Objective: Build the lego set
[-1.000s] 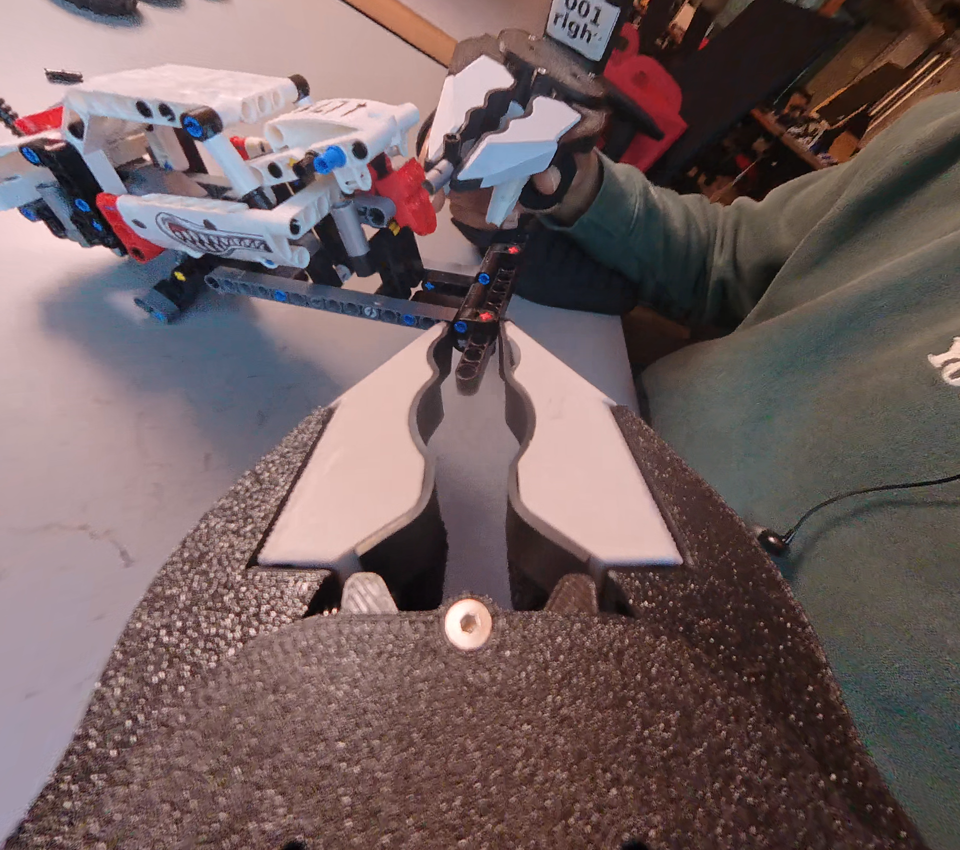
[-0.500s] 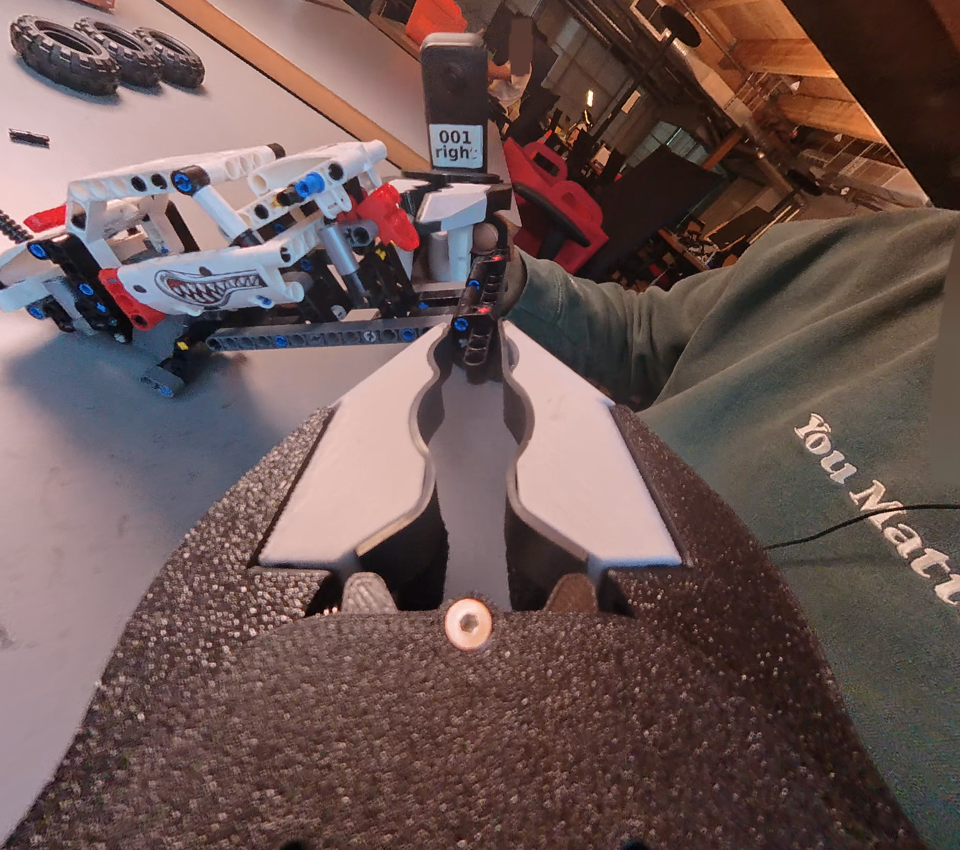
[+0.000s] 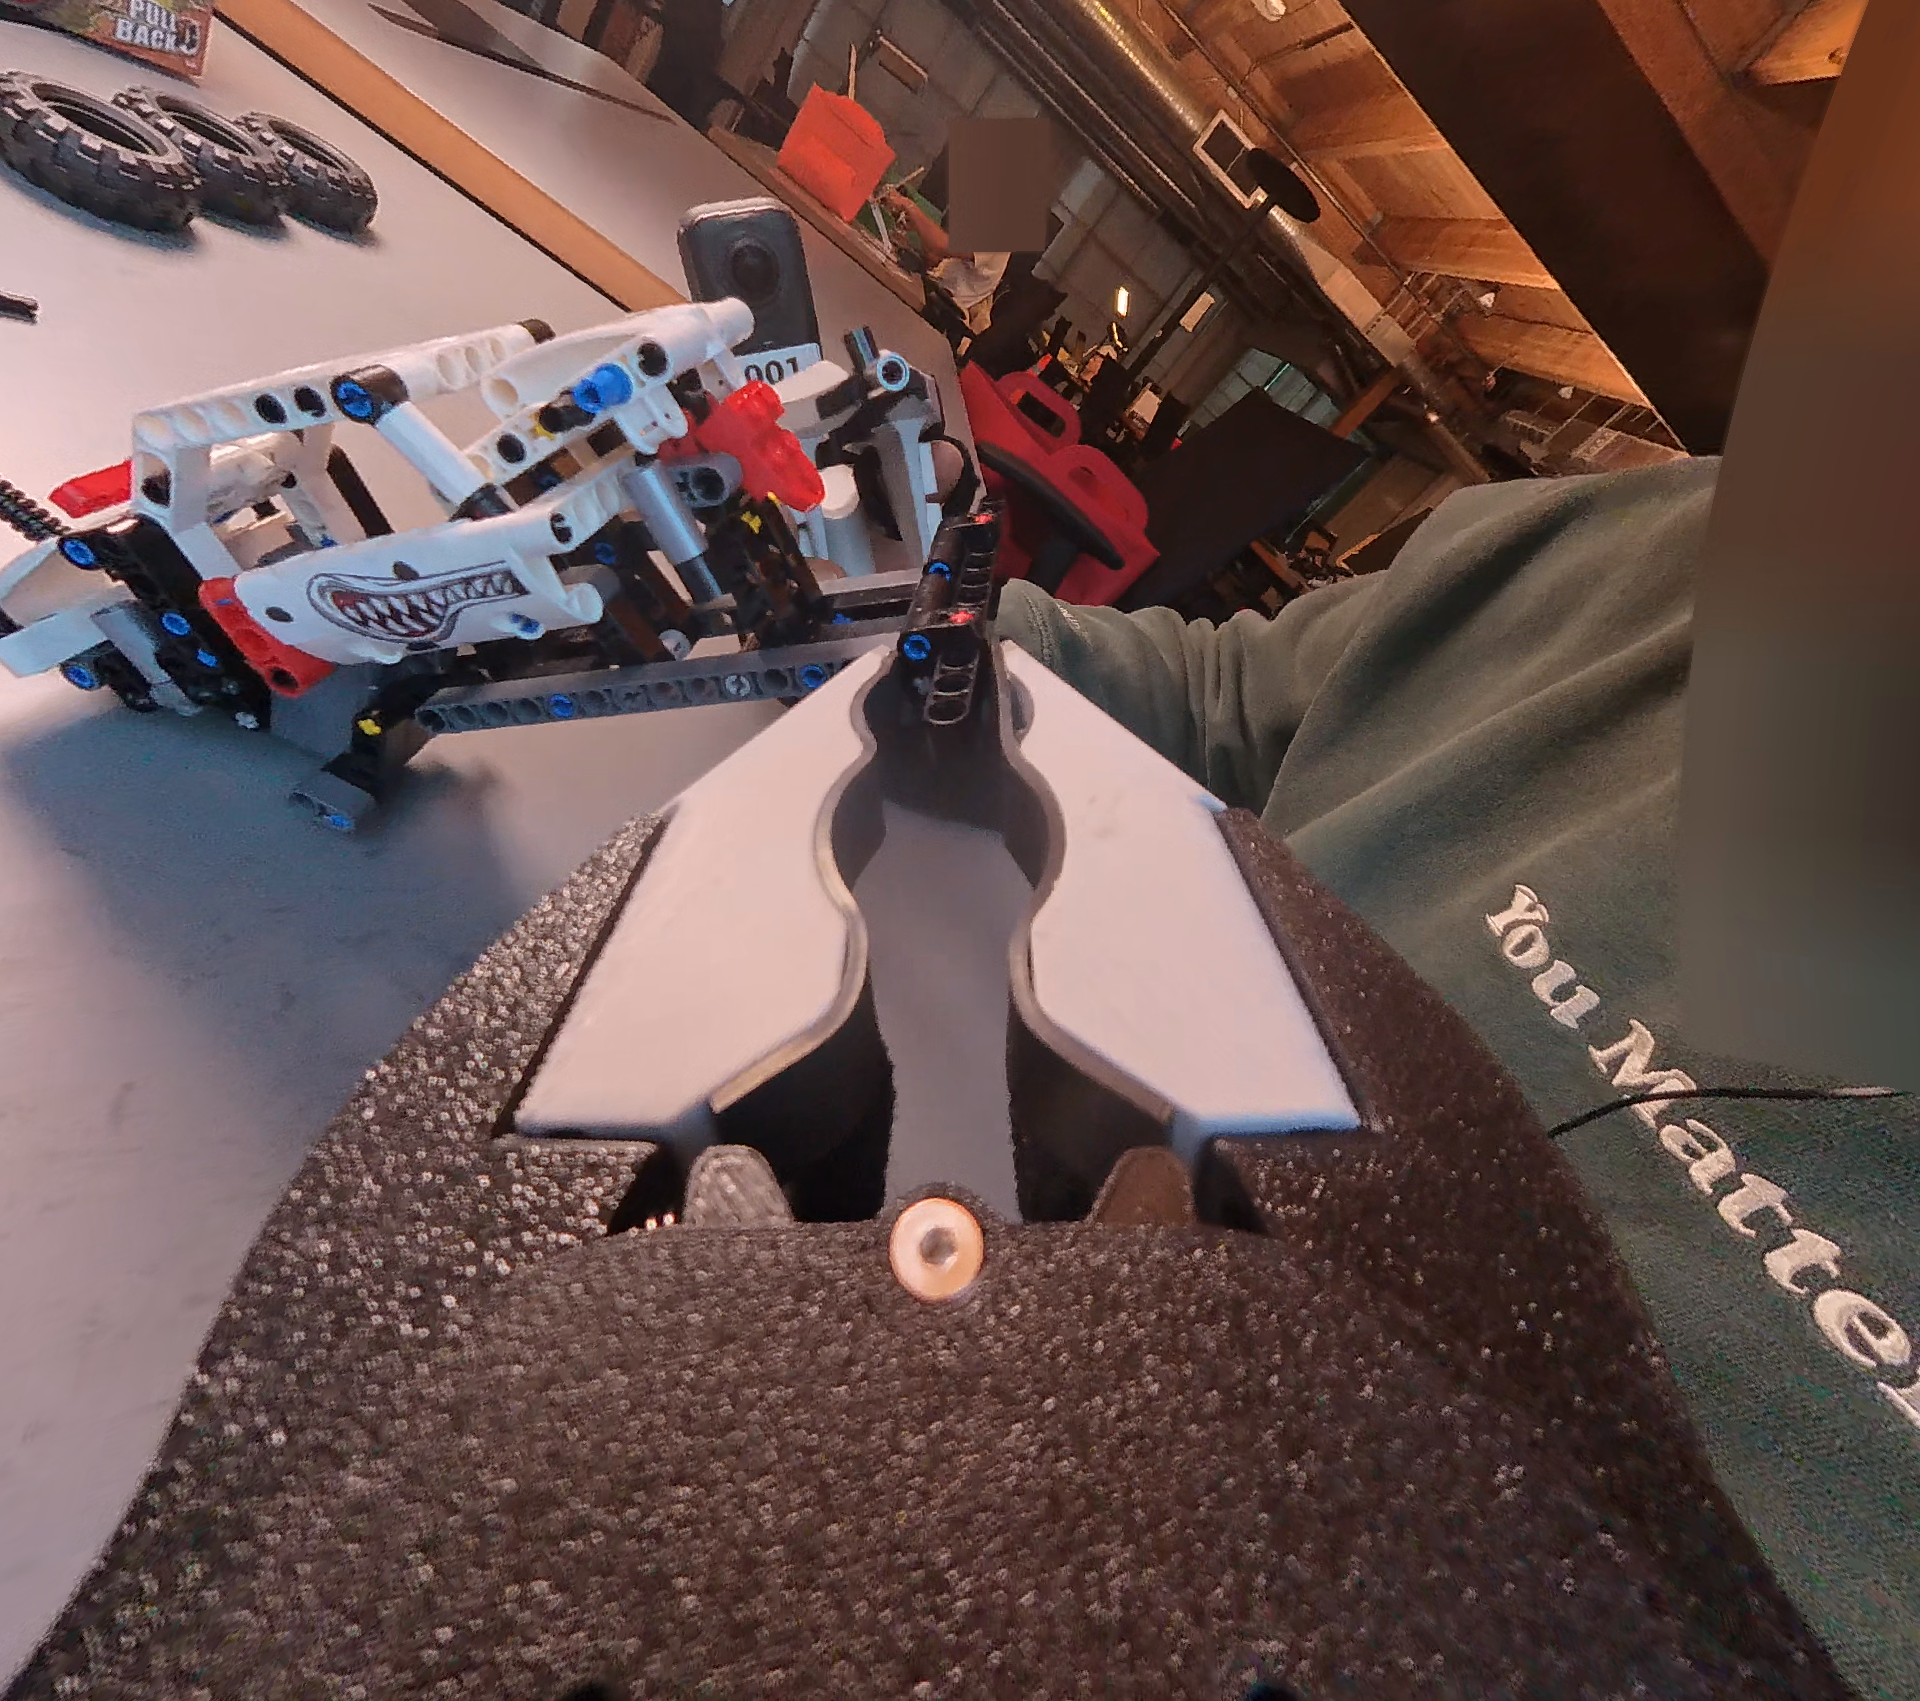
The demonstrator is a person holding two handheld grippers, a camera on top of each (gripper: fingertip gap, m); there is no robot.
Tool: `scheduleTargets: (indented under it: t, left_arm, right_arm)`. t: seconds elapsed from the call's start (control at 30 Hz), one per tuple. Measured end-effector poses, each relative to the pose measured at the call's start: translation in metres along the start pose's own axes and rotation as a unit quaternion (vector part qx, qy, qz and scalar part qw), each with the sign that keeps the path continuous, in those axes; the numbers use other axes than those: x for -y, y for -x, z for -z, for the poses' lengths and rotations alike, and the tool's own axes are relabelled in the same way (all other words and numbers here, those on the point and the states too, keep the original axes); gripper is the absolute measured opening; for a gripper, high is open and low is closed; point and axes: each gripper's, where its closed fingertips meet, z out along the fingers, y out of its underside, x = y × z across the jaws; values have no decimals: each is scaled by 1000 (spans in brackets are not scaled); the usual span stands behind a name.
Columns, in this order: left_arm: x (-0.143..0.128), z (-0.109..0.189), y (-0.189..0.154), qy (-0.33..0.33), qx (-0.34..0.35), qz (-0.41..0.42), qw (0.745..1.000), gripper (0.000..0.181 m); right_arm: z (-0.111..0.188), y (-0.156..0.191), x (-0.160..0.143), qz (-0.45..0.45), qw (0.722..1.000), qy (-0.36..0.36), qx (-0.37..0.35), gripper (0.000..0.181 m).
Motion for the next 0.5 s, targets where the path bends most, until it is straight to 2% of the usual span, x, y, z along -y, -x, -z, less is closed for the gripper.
scheduleTargets:
  t: [0.13, 0.23, 0.37, 0.5]
  left_arm:
    - [2, 3, 1, -8, -5, 6, 1000, 15]
    - [3, 6, 2, -16, -8, 12, 1000, 15]
    - [5, 8, 3, -20, -13, 19, 1000, 15]
    - [0, 5, 4, -8, -13, 18, 1000, 16]
  right_arm:
    - [0, -1, -1, -4, 1000, 4, 3, 7]
    - [0, -16, -6, 15, 999, 29, -44, 7]
    - [3, -35, -15, 108, 979, 101, -139, 7]
    - [-2, -35, -17, 118, 976, 114, -147, 7]
